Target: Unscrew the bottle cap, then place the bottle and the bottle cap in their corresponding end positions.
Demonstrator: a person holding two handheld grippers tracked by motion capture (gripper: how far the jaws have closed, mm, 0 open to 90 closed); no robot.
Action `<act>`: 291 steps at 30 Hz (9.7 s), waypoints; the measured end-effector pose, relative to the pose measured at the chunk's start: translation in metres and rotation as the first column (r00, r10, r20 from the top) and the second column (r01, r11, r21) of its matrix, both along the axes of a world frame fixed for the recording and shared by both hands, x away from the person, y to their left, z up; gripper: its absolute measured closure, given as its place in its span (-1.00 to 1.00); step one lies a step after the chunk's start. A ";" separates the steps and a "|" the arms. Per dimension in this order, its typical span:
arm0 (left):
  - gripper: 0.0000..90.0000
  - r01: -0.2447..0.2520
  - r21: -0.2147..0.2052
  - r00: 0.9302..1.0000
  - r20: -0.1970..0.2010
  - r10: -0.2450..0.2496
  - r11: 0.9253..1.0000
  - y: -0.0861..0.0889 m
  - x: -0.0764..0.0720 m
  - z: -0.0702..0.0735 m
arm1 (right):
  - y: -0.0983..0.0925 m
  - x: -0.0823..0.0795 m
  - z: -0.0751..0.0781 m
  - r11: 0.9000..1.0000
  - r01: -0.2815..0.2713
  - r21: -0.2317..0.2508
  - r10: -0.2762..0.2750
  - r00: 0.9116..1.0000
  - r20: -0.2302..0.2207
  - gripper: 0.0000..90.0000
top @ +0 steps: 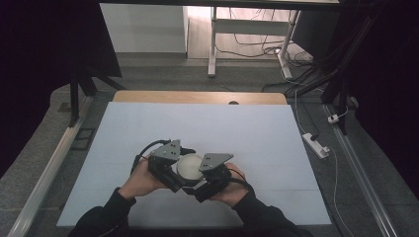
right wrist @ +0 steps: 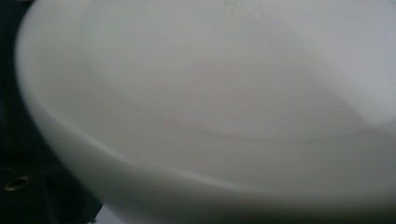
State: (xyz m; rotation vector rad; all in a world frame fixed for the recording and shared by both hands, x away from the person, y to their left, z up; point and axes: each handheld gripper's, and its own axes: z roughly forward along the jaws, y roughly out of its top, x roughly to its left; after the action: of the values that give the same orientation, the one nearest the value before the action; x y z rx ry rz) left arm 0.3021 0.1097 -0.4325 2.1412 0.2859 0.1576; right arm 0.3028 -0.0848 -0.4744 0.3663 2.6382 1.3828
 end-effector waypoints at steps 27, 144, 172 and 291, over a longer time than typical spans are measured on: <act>-1.00 0.118 0.041 0.993 0.009 -0.118 0.992 0.005 -0.005 0.011 | 0.001 -0.002 0.001 0.997 -0.063 0.036 0.064 0.998 -0.028 -0.85; -0.82 -0.184 -0.042 0.982 0.026 0.185 0.982 0.025 -0.018 0.017 | -0.026 0.022 0.004 0.987 0.163 -0.001 -0.163 0.987 0.000 -0.85; -0.82 -0.147 -0.053 0.989 0.012 0.148 0.988 0.025 -0.027 -0.002 | -0.041 0.049 0.010 0.966 0.259 0.016 -0.259 0.966 0.012 -0.85; -1.00 -0.122 0.135 0.983 -0.120 0.138 0.983 -0.022 0.016 -0.092 | -0.003 0.136 -0.024 0.927 0.375 -0.001 -0.375 0.927 -0.023 -1.00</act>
State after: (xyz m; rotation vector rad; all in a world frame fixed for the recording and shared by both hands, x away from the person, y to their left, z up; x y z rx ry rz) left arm 0.3182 0.0881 -0.5245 2.2641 0.5041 0.1154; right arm 0.4389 -0.0875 -0.4980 0.8418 2.4104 1.2604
